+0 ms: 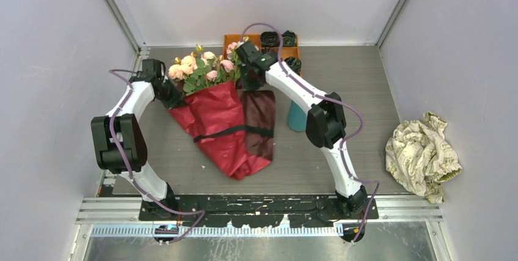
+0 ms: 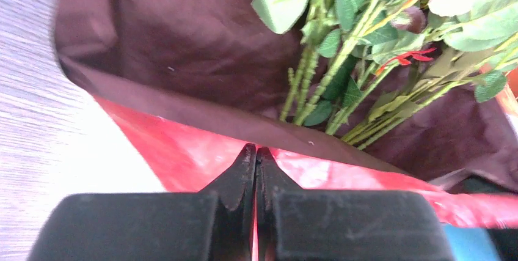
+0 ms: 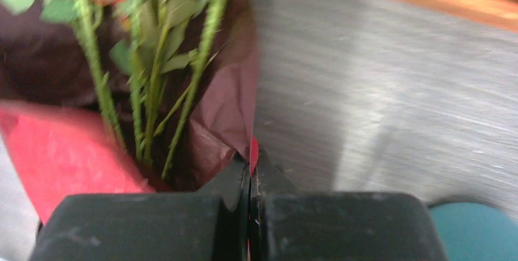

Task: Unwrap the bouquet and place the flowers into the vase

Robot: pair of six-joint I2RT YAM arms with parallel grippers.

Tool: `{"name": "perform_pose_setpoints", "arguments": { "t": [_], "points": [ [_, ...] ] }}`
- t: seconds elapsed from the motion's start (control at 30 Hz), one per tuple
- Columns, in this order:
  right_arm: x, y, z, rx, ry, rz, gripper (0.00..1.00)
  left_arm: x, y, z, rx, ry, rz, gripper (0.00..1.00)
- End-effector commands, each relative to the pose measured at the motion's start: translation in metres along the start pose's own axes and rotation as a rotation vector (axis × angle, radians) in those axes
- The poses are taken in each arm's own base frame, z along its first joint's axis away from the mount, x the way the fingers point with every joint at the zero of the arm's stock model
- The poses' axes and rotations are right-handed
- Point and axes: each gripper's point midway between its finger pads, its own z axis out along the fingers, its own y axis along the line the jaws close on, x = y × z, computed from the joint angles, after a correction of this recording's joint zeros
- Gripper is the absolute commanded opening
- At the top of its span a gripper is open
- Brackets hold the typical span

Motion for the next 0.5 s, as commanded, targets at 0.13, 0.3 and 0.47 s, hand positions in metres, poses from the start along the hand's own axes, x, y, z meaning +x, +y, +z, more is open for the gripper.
{"name": "perform_pose_setpoints", "arguments": {
  "t": [0.13, 0.3, 0.47],
  "points": [
    [-0.051, -0.085, -0.022, 0.201, -0.105, 0.048, 0.02, 0.003, -0.031, -0.01, 0.162, -0.067, 0.016, 0.0],
    [-0.064, -0.078, -0.032, 0.166, -0.142, 0.048, 0.41, 0.005, -0.028, -0.03, 0.154, -0.11, 0.03, 0.0],
    [-0.082, -0.058, -0.069, 0.102, -0.248, 0.032, 0.56, 0.007, -0.022, -0.062, 0.132, -0.181, 0.05, 0.0]
  ]
}}
